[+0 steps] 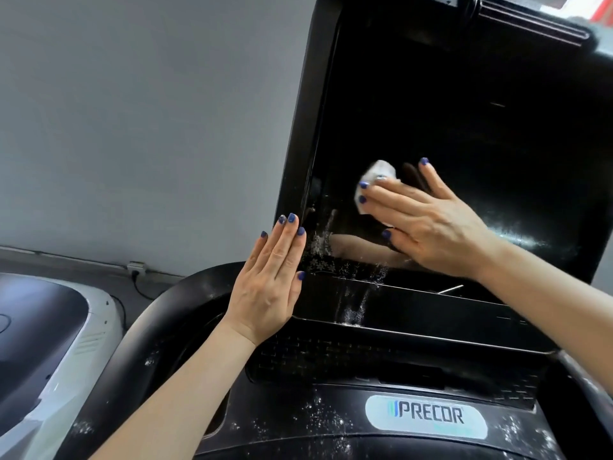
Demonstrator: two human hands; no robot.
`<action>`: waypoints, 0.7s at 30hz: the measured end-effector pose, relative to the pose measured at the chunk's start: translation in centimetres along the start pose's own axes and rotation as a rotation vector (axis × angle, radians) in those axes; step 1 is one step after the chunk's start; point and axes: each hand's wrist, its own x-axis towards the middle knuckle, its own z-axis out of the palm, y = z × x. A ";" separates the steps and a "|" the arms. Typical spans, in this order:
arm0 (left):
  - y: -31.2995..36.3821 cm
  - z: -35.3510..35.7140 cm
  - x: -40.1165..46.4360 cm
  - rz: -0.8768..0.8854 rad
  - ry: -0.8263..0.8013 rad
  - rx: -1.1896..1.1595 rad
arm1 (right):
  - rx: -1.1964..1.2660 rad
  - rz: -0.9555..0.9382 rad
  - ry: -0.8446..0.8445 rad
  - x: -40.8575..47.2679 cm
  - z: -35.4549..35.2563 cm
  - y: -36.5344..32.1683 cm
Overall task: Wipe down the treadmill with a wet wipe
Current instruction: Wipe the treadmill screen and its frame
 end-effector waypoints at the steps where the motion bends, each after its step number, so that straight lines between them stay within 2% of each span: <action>1: 0.0 0.0 0.0 0.003 0.003 -0.001 | -0.005 0.031 -0.007 -1.6 -0.1 1.0; 6: 0.0 0.3 -0.1 -0.001 0.012 -0.016 | -0.002 0.119 -0.110 -6.4 -0.9 3.2; 10: -0.1 0.2 -0.1 -0.002 0.011 -0.021 | 0.034 0.119 -0.066 -2.4 -0.8 0.7; 15: -0.1 0.0 0.0 0.003 -0.002 -0.011 | -0.022 -0.034 -0.098 3.9 -0.2 -2.5; 21: -0.3 -0.1 -1.3 -0.057 -0.011 0.000 | 0.002 0.181 0.024 7.7 -0.3 -3.2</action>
